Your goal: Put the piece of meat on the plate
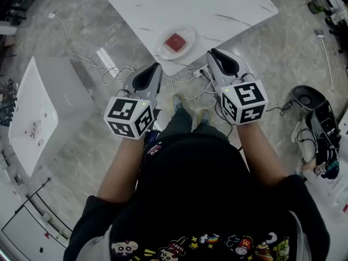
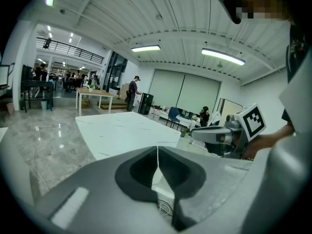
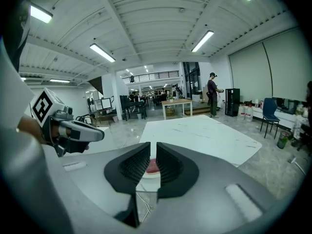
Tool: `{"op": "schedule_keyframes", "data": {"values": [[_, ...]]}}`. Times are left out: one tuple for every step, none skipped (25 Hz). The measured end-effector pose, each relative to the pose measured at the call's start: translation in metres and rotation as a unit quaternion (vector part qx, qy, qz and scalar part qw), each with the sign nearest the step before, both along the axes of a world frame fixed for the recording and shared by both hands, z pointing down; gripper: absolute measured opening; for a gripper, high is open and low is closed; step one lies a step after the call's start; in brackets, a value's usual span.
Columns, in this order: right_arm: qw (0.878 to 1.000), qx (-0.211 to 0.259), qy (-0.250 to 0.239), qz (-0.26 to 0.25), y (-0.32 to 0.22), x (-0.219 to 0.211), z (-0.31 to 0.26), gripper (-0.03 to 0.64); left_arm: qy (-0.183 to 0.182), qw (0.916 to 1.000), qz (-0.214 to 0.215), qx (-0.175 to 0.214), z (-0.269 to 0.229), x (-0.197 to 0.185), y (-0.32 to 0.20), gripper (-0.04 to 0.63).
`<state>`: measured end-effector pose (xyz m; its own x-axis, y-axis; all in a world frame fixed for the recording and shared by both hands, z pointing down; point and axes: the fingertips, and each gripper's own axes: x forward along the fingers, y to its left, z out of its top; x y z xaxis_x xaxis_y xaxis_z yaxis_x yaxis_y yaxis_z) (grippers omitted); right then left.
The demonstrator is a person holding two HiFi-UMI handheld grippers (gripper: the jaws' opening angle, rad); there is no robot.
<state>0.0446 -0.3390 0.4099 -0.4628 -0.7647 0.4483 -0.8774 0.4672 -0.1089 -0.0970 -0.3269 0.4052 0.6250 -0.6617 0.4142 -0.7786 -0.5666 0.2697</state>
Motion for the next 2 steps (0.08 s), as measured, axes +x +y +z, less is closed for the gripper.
{"op": "schedule_keyframes", "data": {"values": [[1.0,0.0,-0.002,-0.001,0.0048,0.004,-0.0021,0.063,-0.001,1.0,-0.005,0.002,-0.0017,0.0011,0.0027,0.002],[1.0,0.001,-0.003,-0.003,0.0095,0.008,-0.0042,0.063,-0.002,0.9999,-0.01,0.004,-0.0034,0.0022,0.0053,0.002]]}}
